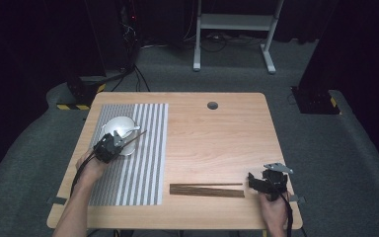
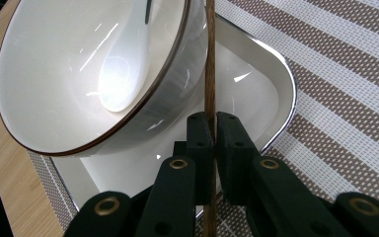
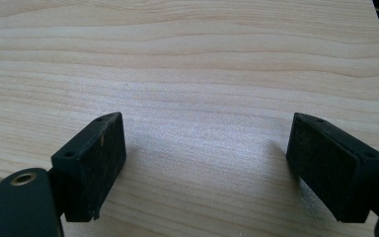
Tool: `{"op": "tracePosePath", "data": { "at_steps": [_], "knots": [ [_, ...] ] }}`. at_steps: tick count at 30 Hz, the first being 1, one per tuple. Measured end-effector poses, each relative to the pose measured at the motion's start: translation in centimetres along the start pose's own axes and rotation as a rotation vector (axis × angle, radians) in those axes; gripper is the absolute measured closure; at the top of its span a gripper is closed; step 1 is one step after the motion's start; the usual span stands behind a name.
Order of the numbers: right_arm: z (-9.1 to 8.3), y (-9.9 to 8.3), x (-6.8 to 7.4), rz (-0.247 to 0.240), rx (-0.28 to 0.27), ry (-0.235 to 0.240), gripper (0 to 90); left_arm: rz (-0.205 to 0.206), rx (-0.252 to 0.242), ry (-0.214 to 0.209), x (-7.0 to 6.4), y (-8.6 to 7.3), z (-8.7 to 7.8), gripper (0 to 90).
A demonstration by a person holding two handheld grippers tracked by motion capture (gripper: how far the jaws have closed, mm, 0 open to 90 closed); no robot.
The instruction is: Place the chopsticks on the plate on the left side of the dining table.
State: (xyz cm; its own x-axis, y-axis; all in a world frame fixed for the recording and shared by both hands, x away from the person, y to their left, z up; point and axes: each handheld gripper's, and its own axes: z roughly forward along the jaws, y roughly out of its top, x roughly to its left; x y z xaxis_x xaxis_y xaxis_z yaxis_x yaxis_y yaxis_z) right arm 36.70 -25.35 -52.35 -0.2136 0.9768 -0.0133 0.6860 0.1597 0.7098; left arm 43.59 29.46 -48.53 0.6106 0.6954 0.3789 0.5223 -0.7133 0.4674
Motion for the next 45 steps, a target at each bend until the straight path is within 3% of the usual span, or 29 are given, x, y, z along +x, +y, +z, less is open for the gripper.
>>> {"op": "tracePosePath", "data": {
  "at_steps": [11,21,32,45],
  "knots": [
    [0.0,0.0,0.0,0.001,0.0,0.0,14.7,-0.008,0.0,0.005,0.1,-0.1,0.1,83.7],
    [0.0,0.0,0.0,-0.002,0.0,0.0,14.7,-0.018,-0.01,0.018,-0.1,-0.3,-0.4,76.5],
    [0.0,0.0,0.0,-0.002,0.0,0.001,14.7,-0.078,-0.072,-0.013,-0.1,-0.7,-1.4,68.3],
    [0.0,0.0,0.0,-0.001,0.0,0.0,14.7,-0.125,-0.142,-0.009,-0.7,-0.6,-2.8,57.5]
  ]
}}
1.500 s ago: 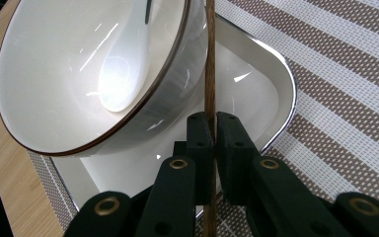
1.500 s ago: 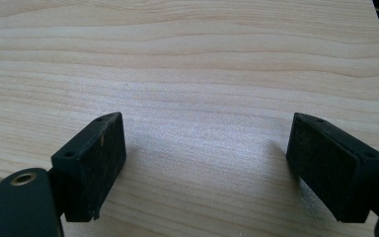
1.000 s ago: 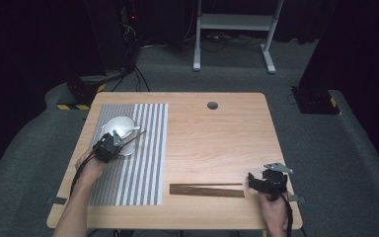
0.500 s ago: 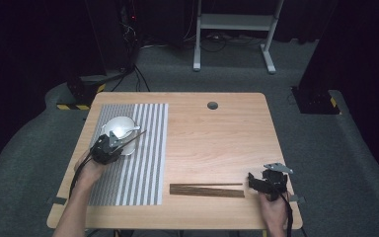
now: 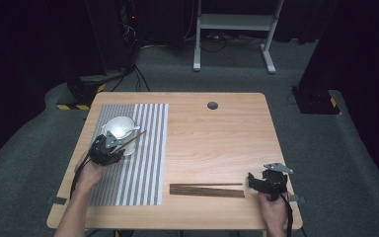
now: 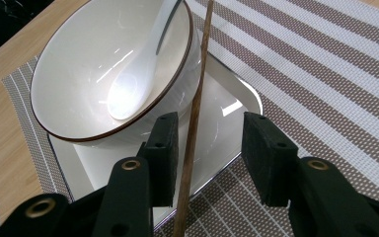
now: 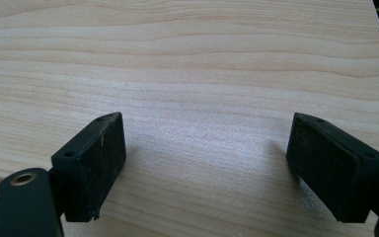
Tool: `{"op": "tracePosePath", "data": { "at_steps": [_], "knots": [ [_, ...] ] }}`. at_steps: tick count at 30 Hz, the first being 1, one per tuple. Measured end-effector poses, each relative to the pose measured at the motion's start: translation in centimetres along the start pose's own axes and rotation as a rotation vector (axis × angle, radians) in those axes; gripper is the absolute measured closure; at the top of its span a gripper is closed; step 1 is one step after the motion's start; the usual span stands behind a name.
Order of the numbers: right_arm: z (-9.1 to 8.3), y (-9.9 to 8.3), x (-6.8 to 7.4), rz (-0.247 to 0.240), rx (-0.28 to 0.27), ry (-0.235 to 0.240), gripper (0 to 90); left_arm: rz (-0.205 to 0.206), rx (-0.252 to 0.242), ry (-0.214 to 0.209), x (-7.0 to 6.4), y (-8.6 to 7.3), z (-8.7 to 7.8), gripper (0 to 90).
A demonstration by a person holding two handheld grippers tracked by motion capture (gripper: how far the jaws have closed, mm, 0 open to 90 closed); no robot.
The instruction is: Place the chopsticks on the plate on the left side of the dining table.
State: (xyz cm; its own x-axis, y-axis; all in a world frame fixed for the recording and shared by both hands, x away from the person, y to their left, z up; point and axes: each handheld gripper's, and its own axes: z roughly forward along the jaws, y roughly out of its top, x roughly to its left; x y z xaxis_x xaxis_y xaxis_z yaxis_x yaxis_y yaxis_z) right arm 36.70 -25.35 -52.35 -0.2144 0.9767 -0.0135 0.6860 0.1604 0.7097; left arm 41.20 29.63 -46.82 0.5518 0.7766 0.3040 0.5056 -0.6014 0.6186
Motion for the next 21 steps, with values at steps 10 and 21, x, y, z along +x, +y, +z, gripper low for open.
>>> {"op": "tracePosePath", "data": {
  "at_steps": [10,21],
  "knots": [
    [0.0,0.0,0.0,0.0,0.0,0.0,14.7,-0.03,-0.037,0.004,-0.5,0.1,-0.9,52.1],
    [0.0,0.0,0.0,0.0,0.0,0.0,14.7,-0.073,-0.084,-0.011,-1.4,0.2,-2.0,44.6]
  ]
}}
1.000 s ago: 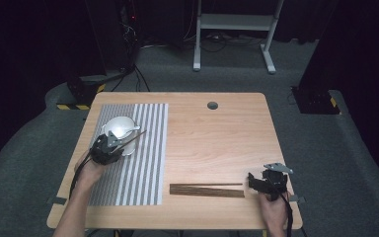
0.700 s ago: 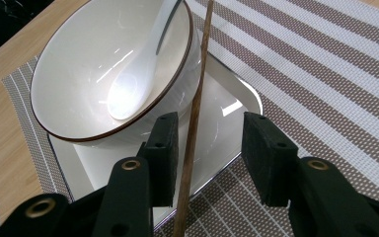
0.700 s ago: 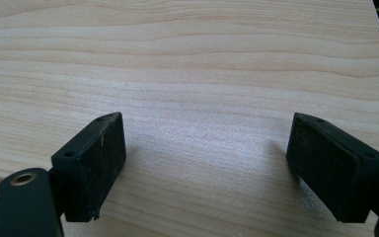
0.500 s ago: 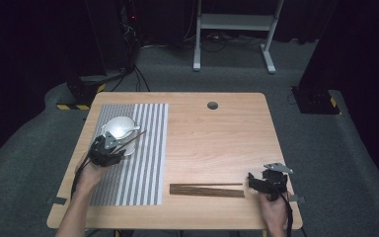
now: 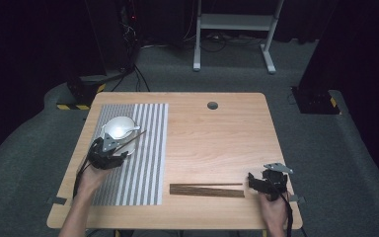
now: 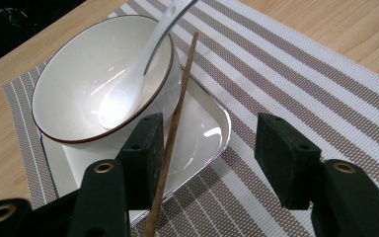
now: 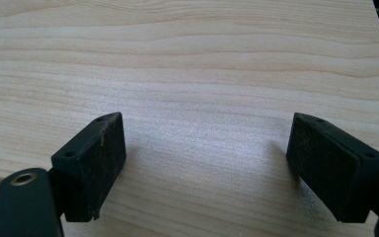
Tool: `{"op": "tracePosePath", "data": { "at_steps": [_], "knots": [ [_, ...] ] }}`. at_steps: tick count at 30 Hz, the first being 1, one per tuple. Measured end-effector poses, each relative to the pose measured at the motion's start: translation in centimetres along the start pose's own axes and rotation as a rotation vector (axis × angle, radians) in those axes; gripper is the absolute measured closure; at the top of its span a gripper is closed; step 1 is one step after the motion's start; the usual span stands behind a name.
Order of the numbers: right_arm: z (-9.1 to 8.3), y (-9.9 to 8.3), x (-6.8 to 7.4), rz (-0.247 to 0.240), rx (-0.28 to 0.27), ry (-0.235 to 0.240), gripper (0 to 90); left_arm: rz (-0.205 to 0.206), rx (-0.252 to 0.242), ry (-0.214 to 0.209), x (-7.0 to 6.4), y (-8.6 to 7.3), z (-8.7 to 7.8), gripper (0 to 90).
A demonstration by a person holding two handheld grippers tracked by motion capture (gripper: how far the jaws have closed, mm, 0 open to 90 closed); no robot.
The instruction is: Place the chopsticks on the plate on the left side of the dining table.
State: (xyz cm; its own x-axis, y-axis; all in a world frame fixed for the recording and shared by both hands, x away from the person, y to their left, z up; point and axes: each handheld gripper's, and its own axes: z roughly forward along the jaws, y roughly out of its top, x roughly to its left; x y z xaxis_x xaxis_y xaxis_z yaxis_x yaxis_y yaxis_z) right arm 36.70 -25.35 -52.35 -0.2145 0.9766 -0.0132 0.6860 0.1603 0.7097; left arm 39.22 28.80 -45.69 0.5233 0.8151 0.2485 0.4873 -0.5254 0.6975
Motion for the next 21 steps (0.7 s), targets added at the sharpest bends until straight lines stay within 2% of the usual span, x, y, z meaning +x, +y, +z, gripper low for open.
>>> {"op": "tracePosePath", "data": {
  "at_steps": [5,8,21],
  "knots": [
    [0.0,0.0,0.0,0.0,0.0,0.0,14.7,-0.037,-0.012,0.0,-0.4,0.1,-0.1,41.3],
    [0.0,0.0,0.0,0.0,0.0,0.0,14.7,-0.057,-0.025,-0.015,-0.8,0.1,-0.3,41.1],
    [0.0,0.0,0.0,0.0,0.0,0.0,14.7,-0.098,-0.056,-0.058,-1.6,0.0,-0.9,40.1]
  ]
}}
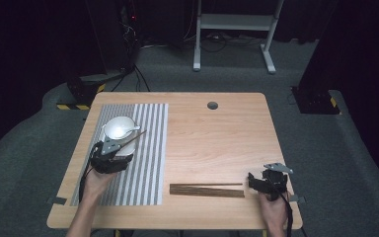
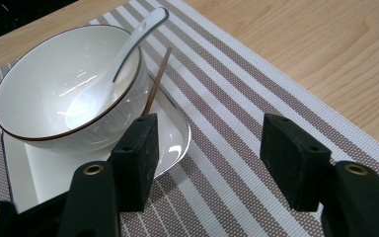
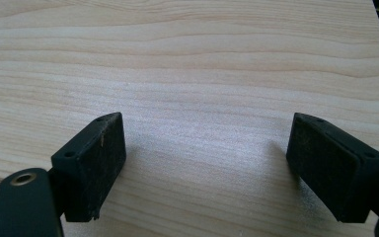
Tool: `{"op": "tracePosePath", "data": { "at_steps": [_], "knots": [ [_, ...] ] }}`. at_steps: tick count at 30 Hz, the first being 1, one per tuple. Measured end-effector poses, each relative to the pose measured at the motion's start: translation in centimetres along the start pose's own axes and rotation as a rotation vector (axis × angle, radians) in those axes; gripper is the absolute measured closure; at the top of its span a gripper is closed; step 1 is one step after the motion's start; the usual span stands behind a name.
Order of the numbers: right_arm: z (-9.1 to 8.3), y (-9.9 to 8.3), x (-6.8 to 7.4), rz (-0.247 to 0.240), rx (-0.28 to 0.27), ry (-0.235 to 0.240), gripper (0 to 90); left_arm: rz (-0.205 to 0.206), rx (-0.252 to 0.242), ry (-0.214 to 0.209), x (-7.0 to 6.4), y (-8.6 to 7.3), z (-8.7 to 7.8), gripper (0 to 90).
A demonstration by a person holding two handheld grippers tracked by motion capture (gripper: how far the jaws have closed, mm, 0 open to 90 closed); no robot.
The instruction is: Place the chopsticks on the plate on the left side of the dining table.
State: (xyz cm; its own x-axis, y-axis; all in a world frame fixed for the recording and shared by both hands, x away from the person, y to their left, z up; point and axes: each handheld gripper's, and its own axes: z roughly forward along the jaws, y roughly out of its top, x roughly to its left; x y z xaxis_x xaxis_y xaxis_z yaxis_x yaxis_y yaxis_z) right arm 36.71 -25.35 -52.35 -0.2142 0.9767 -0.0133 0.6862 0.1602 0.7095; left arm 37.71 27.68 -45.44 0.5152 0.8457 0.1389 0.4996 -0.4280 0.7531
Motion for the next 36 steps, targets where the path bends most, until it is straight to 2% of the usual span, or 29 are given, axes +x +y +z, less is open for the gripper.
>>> {"op": "tracePosePath", "data": {
  "at_steps": [5,10,19,27,36],
  "knots": [
    [0.0,0.0,0.0,0.0,0.0,-0.001,14.7,-0.018,-0.005,-0.022,-0.4,-0.1,0.0,39.9],
    [0.0,0.0,0.0,0.0,0.0,0.0,14.7,-0.013,-0.007,-0.027,-0.9,0.1,-0.1,39.9],
    [0.0,0.0,0.0,0.0,0.0,0.0,14.7,-0.04,-0.024,-0.039,-1.3,0.2,-0.4,40.0],
    [0.0,0.0,0.0,0.001,0.0,0.0,14.7,-0.081,-0.021,-0.05,-2.7,-0.2,-0.7,39.6],
    [0.0,0.0,0.0,0.0,0.0,0.0,14.7,-0.084,-0.016,-0.072,-3.7,0.1,-0.7,39.5]
  ]
}}
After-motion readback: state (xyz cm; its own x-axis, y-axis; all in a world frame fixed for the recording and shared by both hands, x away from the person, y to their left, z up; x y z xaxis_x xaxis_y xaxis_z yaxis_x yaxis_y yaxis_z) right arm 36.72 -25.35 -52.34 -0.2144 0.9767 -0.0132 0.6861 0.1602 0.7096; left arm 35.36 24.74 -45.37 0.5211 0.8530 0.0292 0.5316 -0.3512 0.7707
